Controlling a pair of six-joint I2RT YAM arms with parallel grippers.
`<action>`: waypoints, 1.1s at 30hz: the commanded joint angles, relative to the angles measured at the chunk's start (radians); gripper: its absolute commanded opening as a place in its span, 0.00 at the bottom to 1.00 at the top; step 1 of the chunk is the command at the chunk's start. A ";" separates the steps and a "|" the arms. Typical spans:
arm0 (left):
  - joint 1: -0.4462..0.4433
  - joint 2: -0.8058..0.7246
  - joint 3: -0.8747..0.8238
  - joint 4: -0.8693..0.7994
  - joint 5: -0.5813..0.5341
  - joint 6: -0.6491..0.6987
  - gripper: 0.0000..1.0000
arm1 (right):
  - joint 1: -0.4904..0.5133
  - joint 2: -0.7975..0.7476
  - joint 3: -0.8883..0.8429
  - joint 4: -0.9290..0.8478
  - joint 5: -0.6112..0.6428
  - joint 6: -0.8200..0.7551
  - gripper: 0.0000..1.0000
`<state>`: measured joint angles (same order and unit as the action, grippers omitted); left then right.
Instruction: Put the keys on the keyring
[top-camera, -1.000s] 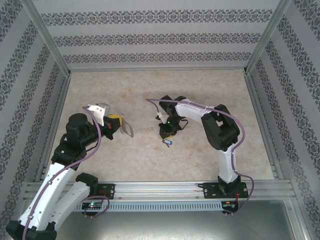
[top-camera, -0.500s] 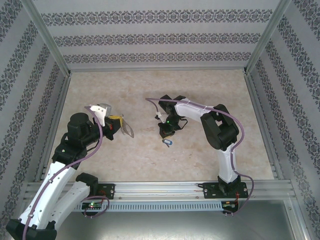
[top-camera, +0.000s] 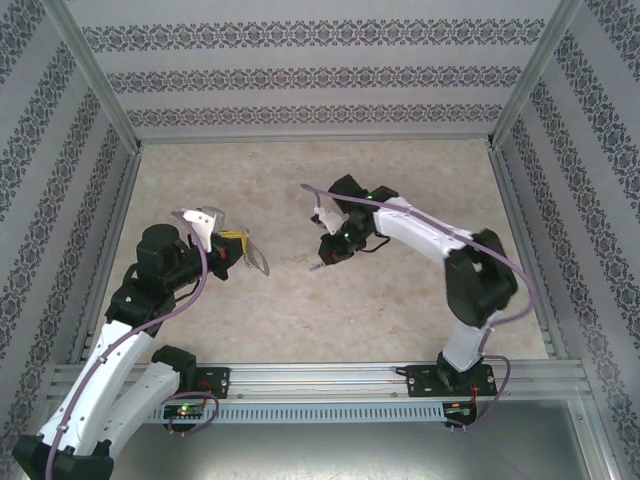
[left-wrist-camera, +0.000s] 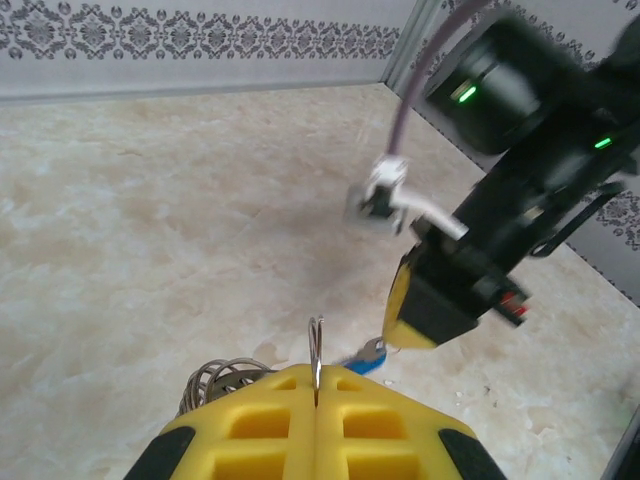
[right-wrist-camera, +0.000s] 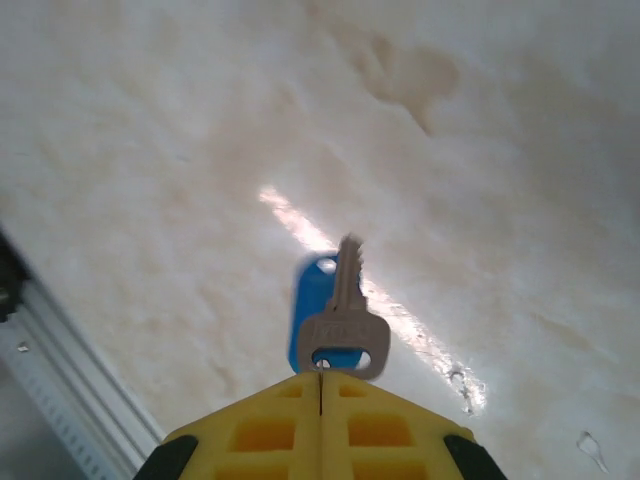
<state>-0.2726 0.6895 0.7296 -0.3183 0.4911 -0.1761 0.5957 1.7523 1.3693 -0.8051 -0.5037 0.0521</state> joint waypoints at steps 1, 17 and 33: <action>0.013 0.027 0.037 0.113 0.060 -0.008 0.00 | -0.024 -0.127 -0.005 0.058 -0.061 -0.069 0.00; 0.012 0.212 0.135 0.738 0.363 -0.206 0.00 | -0.041 -0.348 0.339 0.198 -0.309 -0.163 0.00; -0.016 0.287 0.249 0.852 0.516 -0.383 0.00 | 0.049 -0.428 0.303 0.297 -0.220 -0.048 0.00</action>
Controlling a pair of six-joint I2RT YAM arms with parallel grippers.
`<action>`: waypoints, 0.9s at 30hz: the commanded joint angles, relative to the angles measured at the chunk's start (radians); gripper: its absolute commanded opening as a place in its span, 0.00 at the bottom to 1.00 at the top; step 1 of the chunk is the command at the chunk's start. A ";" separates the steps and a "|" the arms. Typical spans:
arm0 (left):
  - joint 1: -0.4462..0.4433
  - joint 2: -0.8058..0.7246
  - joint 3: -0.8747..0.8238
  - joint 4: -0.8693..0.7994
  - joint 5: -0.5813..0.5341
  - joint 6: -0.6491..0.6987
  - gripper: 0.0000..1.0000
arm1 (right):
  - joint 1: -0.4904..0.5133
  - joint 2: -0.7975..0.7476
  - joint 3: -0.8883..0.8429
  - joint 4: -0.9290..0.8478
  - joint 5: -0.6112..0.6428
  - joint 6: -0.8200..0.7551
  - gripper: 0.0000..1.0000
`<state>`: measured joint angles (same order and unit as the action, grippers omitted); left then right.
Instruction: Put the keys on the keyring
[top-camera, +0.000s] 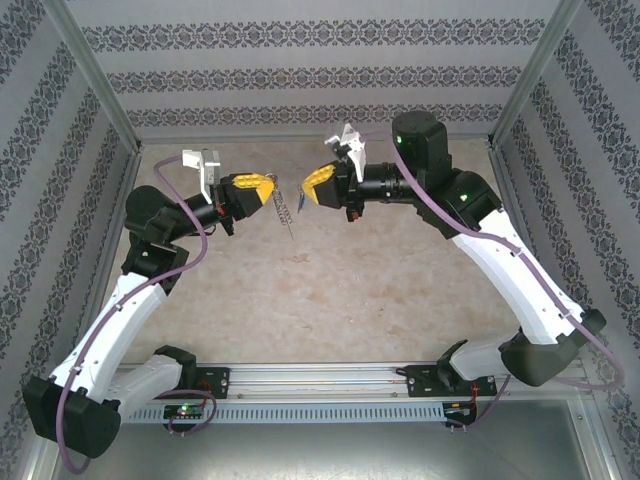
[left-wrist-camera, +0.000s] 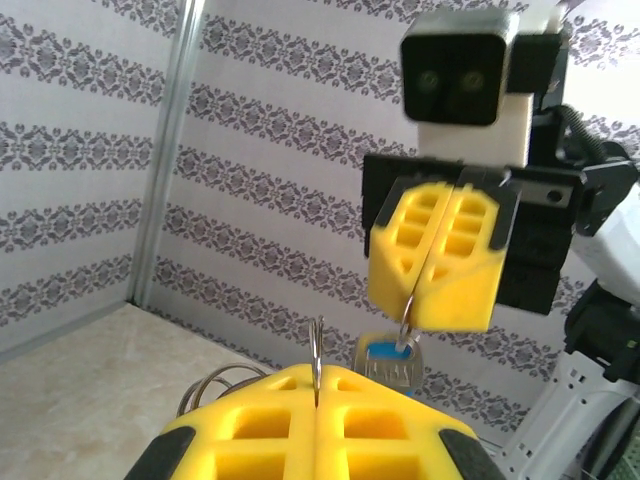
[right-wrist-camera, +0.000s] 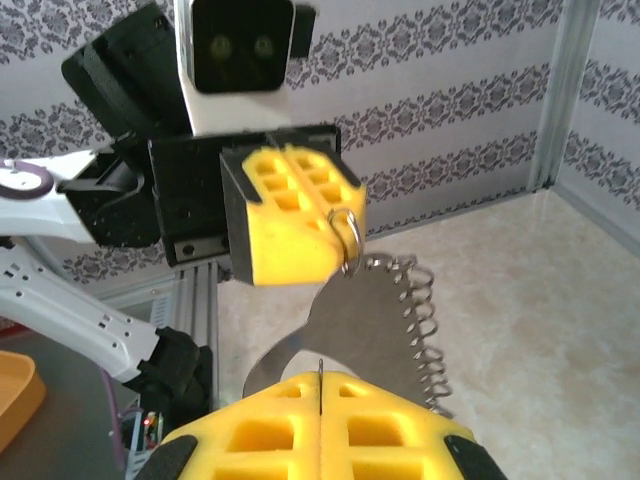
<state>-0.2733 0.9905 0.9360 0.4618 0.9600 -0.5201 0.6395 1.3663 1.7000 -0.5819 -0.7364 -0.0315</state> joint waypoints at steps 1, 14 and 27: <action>-0.023 -0.015 0.044 0.066 0.052 -0.041 0.00 | 0.006 -0.047 -0.031 0.076 0.012 0.037 0.00; -0.088 -0.042 0.046 0.015 0.060 -0.040 0.00 | 0.048 -0.047 -0.048 0.189 -0.052 0.089 0.00; -0.105 -0.061 0.032 -0.023 0.062 -0.016 0.00 | 0.069 -0.042 -0.051 0.193 -0.060 0.094 0.00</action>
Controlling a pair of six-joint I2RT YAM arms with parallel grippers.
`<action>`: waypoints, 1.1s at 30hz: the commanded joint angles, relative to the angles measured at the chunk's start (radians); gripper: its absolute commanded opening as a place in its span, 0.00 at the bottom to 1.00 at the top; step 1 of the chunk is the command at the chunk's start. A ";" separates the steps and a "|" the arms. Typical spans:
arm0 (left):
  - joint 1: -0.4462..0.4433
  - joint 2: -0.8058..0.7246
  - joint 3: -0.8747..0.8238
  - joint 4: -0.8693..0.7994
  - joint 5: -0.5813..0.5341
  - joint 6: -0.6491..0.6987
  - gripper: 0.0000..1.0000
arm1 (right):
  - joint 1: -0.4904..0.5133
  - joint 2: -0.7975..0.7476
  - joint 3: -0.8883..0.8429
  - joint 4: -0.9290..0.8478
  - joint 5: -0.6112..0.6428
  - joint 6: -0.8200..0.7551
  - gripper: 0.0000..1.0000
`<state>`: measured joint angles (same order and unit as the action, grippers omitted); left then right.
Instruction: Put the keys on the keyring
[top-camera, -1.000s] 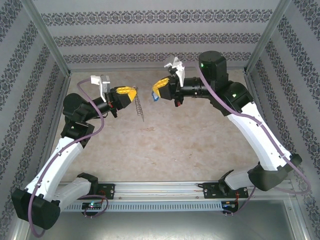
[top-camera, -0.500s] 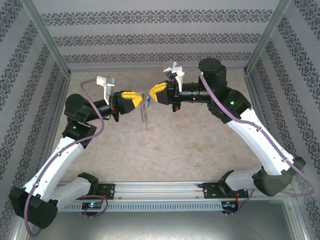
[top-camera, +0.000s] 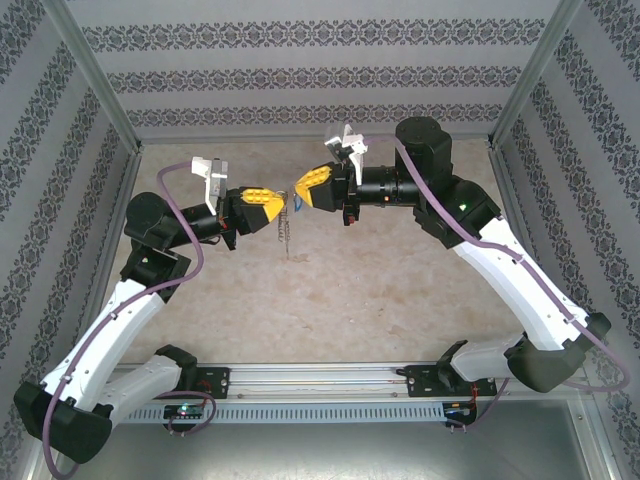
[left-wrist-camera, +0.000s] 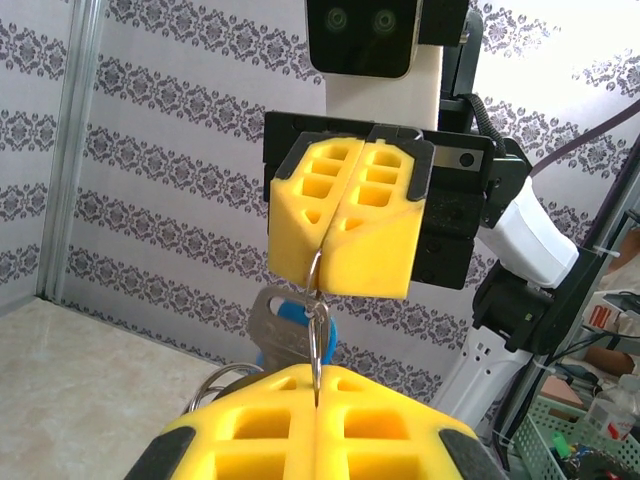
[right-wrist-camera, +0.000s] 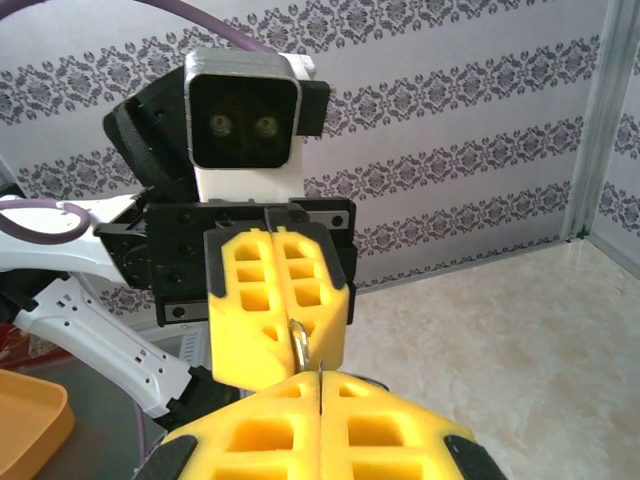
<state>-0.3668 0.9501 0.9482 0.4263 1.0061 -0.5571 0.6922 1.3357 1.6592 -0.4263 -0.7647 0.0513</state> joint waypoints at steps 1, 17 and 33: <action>-0.012 -0.020 0.022 0.012 0.016 0.023 0.00 | 0.019 -0.012 -0.010 0.034 -0.039 0.011 0.00; -0.018 -0.021 0.014 0.012 0.022 0.029 0.00 | 0.023 0.000 -0.023 0.040 -0.039 0.019 0.00; -0.018 -0.011 0.012 0.022 0.027 0.033 0.00 | 0.008 -0.012 -0.043 0.090 0.006 0.030 0.00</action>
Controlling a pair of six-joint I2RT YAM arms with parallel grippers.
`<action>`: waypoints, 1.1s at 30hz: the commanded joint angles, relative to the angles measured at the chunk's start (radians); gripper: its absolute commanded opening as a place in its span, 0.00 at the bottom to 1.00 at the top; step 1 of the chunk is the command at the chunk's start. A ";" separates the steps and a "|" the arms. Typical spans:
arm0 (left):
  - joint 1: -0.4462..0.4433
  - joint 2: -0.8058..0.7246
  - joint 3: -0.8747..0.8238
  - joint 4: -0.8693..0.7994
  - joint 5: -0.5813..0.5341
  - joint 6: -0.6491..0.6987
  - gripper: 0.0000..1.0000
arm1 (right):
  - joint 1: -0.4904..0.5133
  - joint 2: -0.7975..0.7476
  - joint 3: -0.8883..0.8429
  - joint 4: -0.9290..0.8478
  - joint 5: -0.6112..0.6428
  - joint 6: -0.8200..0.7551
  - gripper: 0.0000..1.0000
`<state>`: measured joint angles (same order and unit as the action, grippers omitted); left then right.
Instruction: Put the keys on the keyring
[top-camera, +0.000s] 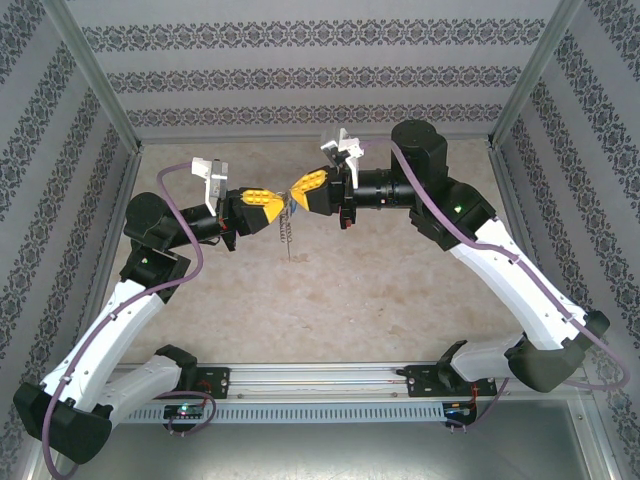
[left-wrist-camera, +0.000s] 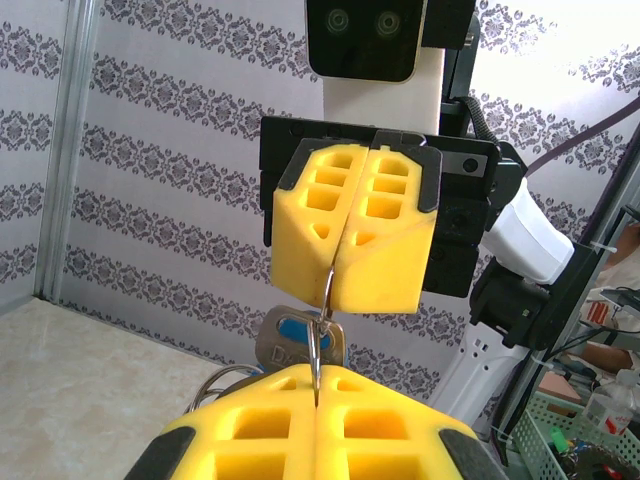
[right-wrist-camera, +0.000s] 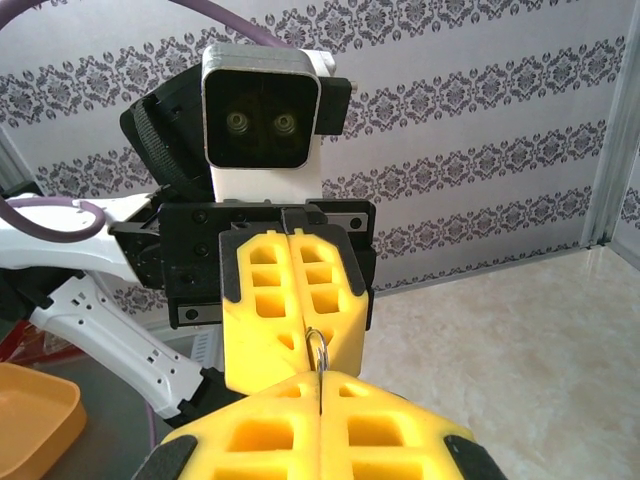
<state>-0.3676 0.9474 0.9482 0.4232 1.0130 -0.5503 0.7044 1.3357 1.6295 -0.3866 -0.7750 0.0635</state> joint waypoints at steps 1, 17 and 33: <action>-0.016 -0.009 0.010 0.027 0.020 0.026 0.00 | -0.005 -0.011 -0.013 0.049 0.015 0.019 0.00; -0.016 -0.006 0.007 0.024 0.023 0.033 0.00 | -0.019 -0.031 -0.035 0.088 0.039 0.043 0.00; -0.017 0.004 0.013 0.030 0.024 0.036 0.00 | -0.019 -0.011 -0.026 0.108 -0.052 0.062 0.00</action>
<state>-0.3733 0.9546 0.9474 0.4229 1.0203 -0.5339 0.6891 1.3186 1.5948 -0.3023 -0.7670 0.1101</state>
